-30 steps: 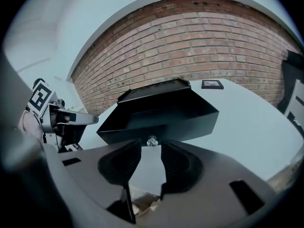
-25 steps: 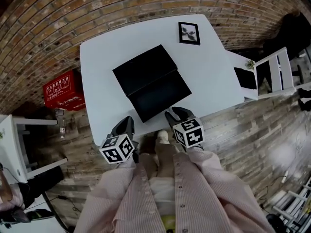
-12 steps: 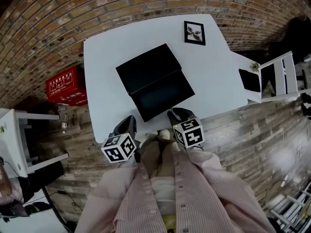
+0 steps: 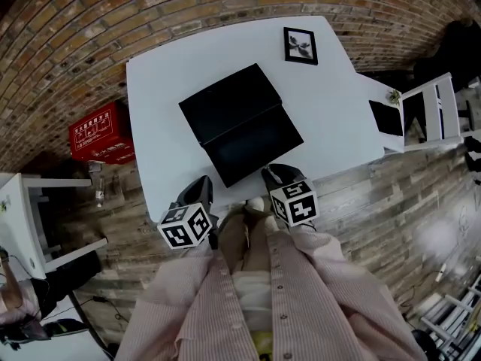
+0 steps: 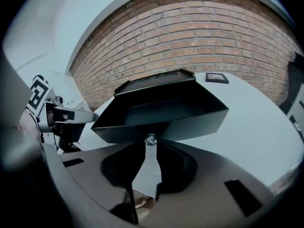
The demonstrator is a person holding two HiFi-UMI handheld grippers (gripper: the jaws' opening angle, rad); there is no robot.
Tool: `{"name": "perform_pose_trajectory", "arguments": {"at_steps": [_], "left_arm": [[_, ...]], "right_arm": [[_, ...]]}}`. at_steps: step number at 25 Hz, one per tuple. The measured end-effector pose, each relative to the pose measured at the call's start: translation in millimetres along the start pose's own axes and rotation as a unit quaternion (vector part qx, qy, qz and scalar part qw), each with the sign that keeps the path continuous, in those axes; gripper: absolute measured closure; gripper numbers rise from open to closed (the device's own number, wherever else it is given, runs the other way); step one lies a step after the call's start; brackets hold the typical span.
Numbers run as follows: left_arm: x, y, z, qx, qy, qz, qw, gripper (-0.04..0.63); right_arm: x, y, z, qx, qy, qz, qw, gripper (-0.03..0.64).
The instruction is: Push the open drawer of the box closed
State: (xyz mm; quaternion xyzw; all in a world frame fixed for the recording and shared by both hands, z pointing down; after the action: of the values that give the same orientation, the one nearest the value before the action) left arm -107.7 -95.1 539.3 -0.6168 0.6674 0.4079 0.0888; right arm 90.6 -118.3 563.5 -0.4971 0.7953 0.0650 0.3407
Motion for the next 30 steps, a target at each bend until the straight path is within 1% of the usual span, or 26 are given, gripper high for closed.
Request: {"name": "perform_pose_trajectory", "arguments": {"at_steps": [4, 10, 18, 30], "left_arm": [[4.7, 0.7, -2.3, -0.002, 0.001, -0.002, 1.0, 0.6], [10.7, 2.1, -5.5, -0.006, -0.002, 0.004, 1.0, 0.6], [21.5, -0.8, -10.9, -0.007, -0.008, 0.002, 0.9999, 0.6], [34.3, 5.0, -15.3, 0.001, -0.017, 0.01, 0.9998, 0.6]], "right_arm": [[1.1, -1.5, 1.3, -0.005, 0.002, -0.003, 1.0, 0.538], [6.4, -2.3, 0.7, -0.006, -0.001, -0.003, 1.0, 0.538], [13.1, -2.8, -3.0, 0.004, 0.002, 0.0, 1.0, 0.538], [23.5, -1.8, -10.7, 0.016, 0.006, 0.007, 1.0, 0.54]]}}
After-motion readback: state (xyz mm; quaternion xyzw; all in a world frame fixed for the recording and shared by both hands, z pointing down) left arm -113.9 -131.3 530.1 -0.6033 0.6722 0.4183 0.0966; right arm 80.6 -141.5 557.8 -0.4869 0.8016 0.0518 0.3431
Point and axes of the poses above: the fingertips, and each gripper's own axes: z backward along the fingers, y to its left, x out of its top, the point moved 4 cm from there along z, backward along the fingers, and after that the axes turned 5 degrees about y, right-handed, at the moved point
